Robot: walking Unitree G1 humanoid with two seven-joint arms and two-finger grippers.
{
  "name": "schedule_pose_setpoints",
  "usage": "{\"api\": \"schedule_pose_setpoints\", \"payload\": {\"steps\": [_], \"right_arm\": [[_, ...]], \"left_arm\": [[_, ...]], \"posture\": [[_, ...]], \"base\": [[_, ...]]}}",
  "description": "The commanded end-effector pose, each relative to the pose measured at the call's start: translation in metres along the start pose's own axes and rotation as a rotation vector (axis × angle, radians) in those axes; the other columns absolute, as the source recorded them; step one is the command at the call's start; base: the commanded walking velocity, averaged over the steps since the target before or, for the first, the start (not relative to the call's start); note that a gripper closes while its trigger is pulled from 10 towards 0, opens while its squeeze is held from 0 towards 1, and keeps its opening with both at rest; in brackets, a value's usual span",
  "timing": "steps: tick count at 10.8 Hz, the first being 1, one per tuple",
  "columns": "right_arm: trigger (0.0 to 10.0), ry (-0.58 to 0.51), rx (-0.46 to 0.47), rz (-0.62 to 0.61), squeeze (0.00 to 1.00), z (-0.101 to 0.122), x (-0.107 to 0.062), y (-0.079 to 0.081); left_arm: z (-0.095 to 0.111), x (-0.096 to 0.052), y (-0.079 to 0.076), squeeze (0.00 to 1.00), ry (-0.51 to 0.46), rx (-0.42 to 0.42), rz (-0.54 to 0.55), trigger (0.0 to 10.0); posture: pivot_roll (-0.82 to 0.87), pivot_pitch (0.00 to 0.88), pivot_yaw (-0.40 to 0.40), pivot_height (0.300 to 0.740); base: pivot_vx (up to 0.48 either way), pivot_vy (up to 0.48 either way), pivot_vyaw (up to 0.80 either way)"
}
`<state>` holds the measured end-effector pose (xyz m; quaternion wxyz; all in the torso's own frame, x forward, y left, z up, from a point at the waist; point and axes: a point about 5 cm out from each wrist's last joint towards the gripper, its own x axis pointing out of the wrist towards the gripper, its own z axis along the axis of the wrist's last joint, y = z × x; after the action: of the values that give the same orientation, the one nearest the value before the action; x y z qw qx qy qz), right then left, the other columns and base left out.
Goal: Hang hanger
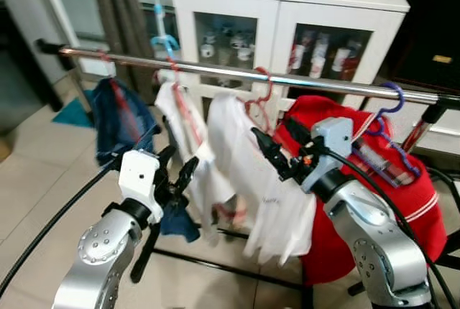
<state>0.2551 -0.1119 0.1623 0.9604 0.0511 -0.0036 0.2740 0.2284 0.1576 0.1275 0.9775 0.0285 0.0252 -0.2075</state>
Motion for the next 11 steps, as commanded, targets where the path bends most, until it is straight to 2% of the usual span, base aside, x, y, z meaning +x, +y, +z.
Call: {"api": "schedule_pose_setpoints", "payload": {"steps": [1,4,7,8,10,11], "right_arm": [[10.0,0.011,-0.009,-0.003,0.00,0.002,0.003,-0.002],[10.0,0.046,-0.030,-0.075,0.00,-0.005,0.006,-0.011],[10.0,0.038,0.003,-0.106,0.00,-0.007,0.014,-0.012],[10.0,0.033,0.068,-0.144,0.00,-0.013,0.018,-0.010],[10.0,0.032,0.068,-0.145,0.00,-0.015,0.023,-0.006],[10.0,0.022,0.057,-0.169,0.00,-0.012,0.027,-0.010]], "left_arm": [[0.001,-0.002,0.004,0.00,0.003,0.011,0.009,10.0],[0.001,-0.002,0.004,0.00,0.011,0.017,0.001,10.0],[0.000,0.002,0.008,0.00,0.022,0.023,0.016,10.0],[-0.002,0.011,0.014,0.00,0.033,0.019,0.043,10.0],[0.001,0.017,0.014,0.00,0.025,0.006,0.034,10.0],[0.000,0.025,0.017,0.00,0.028,0.004,0.031,10.0]], "posture": [[0.03,0.000,0.019,0.740],[0.04,0.000,0.016,0.740],[0.05,0.000,0.004,0.740],[0.05,0.000,0.003,0.740],[0.03,0.000,0.017,0.740],[0.01,0.000,0.030,0.740]], "base": [[0.000,0.000,0.00],[0.000,0.000,0.00],[0.000,0.000,0.00],[0.000,0.000,0.00],[0.000,0.000,0.00],[0.000,0.000,0.00]]}}
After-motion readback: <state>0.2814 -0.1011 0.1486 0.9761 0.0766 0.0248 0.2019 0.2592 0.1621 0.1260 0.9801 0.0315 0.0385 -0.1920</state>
